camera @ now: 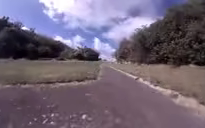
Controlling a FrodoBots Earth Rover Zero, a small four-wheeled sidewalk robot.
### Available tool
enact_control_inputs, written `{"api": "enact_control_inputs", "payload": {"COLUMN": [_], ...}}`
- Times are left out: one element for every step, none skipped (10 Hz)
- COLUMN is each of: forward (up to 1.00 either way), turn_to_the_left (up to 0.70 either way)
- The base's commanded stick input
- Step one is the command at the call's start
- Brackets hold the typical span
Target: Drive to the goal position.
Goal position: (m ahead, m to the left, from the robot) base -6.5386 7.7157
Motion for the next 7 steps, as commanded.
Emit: {"api": "enact_control_inputs", "payload": {"forward": [1.00,1.00,1.00,1.00,0.89,0.46,0.07], "turn_to_the_left": [0.39,0.39,0.39,0.39,0.36,0.23,0.12]}}
